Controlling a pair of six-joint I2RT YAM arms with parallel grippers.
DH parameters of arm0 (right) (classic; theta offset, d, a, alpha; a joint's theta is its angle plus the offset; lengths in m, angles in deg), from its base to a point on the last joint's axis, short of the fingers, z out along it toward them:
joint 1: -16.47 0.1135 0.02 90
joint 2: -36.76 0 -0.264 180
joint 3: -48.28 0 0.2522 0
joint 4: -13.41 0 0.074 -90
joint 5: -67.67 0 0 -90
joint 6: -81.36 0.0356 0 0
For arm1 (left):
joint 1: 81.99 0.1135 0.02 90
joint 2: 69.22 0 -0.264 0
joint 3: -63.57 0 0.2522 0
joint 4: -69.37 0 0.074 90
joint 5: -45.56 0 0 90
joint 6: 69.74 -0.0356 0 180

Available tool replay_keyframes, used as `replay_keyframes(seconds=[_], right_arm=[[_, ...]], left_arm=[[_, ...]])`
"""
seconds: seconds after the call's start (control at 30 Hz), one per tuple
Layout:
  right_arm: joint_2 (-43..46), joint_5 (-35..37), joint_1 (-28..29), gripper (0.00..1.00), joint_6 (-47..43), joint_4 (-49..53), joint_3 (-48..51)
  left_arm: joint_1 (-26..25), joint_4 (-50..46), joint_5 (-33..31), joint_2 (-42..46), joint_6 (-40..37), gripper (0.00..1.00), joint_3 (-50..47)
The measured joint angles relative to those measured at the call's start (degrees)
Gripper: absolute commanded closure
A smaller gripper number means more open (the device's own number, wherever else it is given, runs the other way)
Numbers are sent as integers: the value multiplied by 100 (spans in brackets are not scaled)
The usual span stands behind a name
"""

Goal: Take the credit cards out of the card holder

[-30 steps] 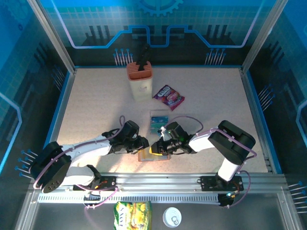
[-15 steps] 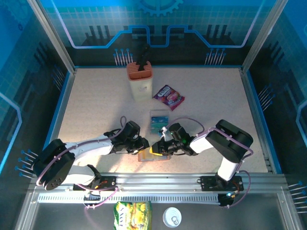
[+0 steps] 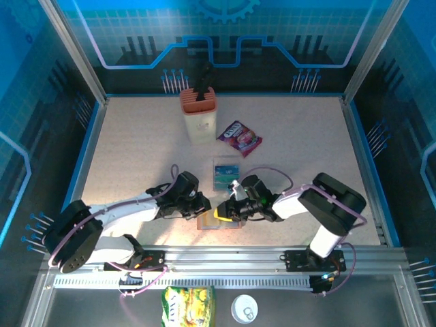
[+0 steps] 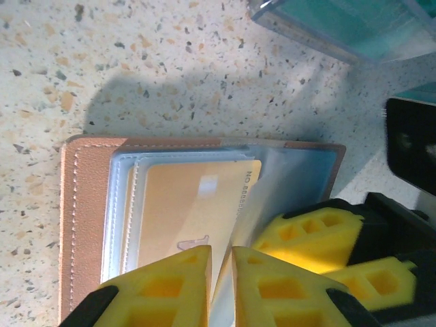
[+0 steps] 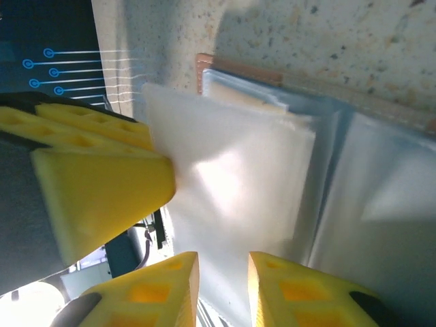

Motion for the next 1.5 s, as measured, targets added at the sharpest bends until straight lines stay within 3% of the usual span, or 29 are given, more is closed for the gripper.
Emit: replay_keyframes(seconds=[0.23, 0.37, 0.5, 1.1, 1.5], right_arm=[[1139, 396, -7, 70, -872, 2041, -817], [1373, 555, -11, 69, -1147, 2691, -946], [1397, 664, -44, 69, -1285, 3145, -946], [909, 549, -107, 71, -1364, 3198, -962], [1480, 686, -109, 70, -1495, 3751, -1180]], left_arm=[[-7, 4, 98, 24, -24, 81, 0], [-72, -4, 153, 13, -31, 74, 72], [-101, 7, 175, 13, -44, 74, 232], [-111, 22, 282, -374, -234, 83, 400], [-111, -2, 280, -376, -243, 87, 400]])
